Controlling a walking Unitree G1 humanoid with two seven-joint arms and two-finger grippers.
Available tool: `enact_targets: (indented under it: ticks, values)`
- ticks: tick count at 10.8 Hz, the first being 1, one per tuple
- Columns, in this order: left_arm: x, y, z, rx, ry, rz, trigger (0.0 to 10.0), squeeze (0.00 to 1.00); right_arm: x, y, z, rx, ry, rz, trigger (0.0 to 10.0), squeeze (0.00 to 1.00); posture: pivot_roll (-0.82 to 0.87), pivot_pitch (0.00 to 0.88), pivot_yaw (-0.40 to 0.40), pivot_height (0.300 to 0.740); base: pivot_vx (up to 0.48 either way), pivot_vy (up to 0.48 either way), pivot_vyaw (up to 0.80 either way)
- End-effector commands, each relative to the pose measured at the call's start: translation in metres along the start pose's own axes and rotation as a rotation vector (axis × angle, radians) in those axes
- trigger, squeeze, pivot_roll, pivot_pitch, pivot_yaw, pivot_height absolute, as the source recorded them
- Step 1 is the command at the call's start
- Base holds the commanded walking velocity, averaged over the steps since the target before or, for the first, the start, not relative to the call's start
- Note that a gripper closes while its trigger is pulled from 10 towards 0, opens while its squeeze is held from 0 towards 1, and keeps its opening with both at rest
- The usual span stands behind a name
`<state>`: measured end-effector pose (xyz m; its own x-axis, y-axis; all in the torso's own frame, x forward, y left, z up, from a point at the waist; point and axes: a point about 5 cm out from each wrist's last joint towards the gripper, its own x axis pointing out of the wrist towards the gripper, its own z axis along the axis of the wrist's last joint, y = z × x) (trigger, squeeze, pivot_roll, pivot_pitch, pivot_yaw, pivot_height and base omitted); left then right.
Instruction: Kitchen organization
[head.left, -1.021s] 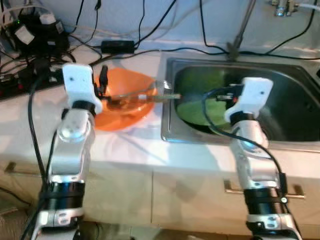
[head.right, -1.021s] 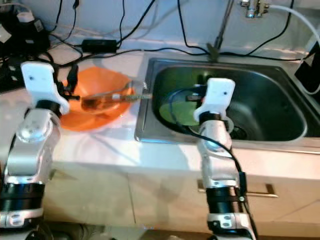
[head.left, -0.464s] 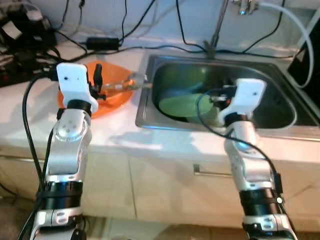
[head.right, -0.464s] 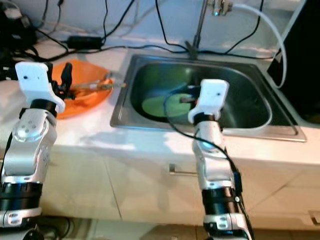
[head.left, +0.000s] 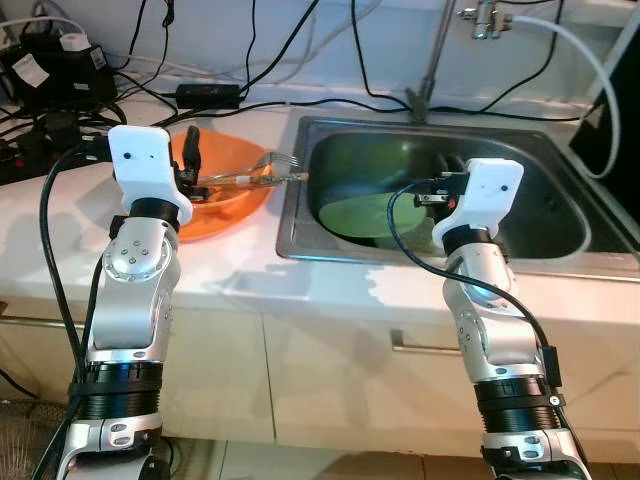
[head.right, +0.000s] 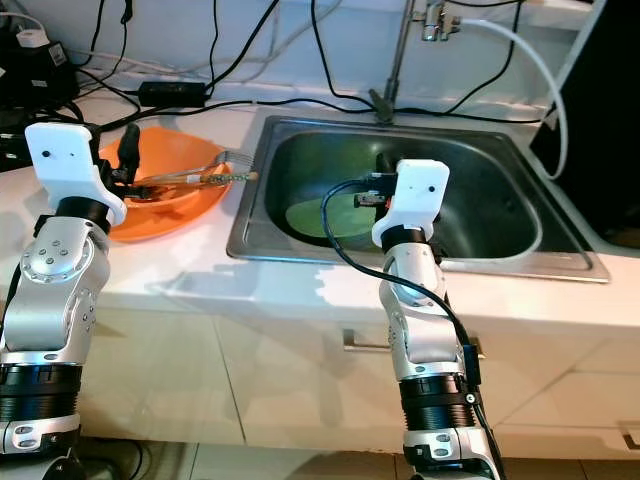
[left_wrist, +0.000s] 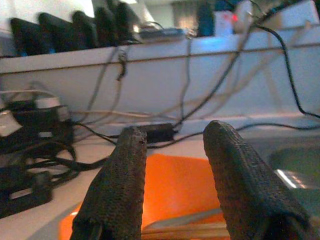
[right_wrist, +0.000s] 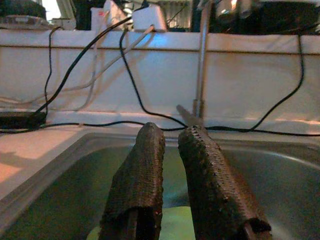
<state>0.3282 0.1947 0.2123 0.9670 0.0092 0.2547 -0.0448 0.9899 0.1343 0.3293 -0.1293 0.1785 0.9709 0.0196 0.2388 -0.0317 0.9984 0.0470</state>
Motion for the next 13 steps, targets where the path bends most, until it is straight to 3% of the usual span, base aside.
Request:
enact_targets:
  ticks: [1,2,4,7,10,12,13]
  values:
    - [-0.002,-0.008,-0.007,0.014,0.035,-0.077,10.0,0.00,0.001,0.001,-0.003,0.008,0.026,0.007,10.0,0.00,-0.04,0.008,-0.029,0.740,0.000,0.000,0.00]
    - [-0.011,-0.017,-0.015,0.121,0.033,-0.177,10.0,0.00,-0.001,0.000,-0.006,0.016,0.036,0.001,10.0,0.00,-0.04,0.009,-0.024,0.740,0.000,0.000,0.00]
    - [-0.024,-0.016,-0.020,0.254,-0.003,-0.227,10.0,0.00,-0.002,0.001,-0.008,0.037,0.039,-0.007,10.0,0.00,-0.05,0.011,-0.022,0.740,0.000,0.000,0.00]
    - [-0.044,-0.017,-0.018,0.564,-0.123,-0.318,10.0,0.00,-0.004,0.001,-0.014,0.065,0.058,-0.014,10.0,0.00,-0.04,0.012,-0.021,0.740,0.000,0.000,0.00]
    - [-0.061,-0.030,-0.009,0.699,-0.261,-0.462,10.0,0.00,-0.004,0.003,-0.016,0.067,0.063,-0.008,10.0,0.00,-0.04,0.006,-0.025,0.740,0.000,0.000,0.00]
    - [-0.064,-0.044,-0.021,0.679,-0.212,-0.545,10.0,0.00,-0.004,0.006,-0.018,0.070,0.068,0.000,10.0,0.00,-0.04,0.000,-0.023,0.740,0.000,0.000,0.00]
    - [-0.063,-0.045,-0.025,0.655,-0.192,-0.547,10.0,1.00,-0.004,0.007,-0.017,0.070,0.067,-0.001,10.0,0.00,-0.04,0.000,-0.018,0.740,0.000,0.000,0.00]
